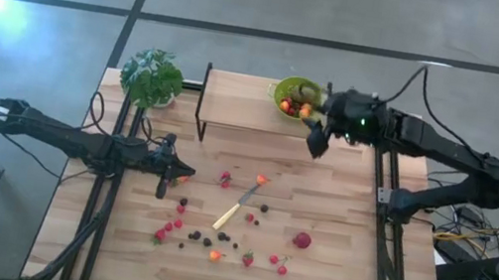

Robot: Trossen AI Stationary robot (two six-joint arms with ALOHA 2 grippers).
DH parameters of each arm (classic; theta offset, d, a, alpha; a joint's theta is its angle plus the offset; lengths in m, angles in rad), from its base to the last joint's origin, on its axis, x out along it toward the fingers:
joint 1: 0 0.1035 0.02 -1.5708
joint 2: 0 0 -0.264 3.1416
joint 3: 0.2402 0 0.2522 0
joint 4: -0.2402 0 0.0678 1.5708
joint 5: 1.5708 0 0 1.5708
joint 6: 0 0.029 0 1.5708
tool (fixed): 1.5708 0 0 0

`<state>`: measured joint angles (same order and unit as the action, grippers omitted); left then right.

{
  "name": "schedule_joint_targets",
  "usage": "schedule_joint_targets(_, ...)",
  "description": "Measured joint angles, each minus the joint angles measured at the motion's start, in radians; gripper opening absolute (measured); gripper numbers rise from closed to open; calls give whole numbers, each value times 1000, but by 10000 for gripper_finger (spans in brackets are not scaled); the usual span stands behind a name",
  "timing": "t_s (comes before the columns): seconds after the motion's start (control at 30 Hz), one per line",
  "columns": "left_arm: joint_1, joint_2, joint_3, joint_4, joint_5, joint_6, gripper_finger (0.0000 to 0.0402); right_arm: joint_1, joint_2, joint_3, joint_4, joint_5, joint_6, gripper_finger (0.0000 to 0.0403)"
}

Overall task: Pick & Place Fruit
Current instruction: Put the red cherry into the strainer bowl

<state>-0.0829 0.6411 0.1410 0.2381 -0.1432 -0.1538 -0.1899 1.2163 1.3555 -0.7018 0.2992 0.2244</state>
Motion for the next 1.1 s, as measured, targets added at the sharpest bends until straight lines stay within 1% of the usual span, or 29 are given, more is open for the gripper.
schedule_joint_targets(0.23, 0, 0, 0, 0, 0, 0, 20, 236, 0, -44, -4, 53, 32, 135)
schedule_joint_targets(0.43, 0, 0, 0, 0, 0, 0, 20, 436, 0, -104, 4, 146, 92, 84)
schedule_joint_targets(0.6, 0, 0, 0, 0, 0, 0, 20, 564, 0, -144, 27, 207, 133, 49)
schedule_joint_targets(0.83, 0, 0, 0, 0, 0, 0, 20, 676, 0, -211, 191, 226, 100, 18)
schedule_joint_targets(1.03, 0, 0, 0, 0, 0, 0, 20, 703, 0, -286, 305, 228, 48, 9)
schedule_joint_targets(1.1, 0, 0, 0, 0, 0, 0, 20, 706, 0, -314, 332, 223, 58, 9)
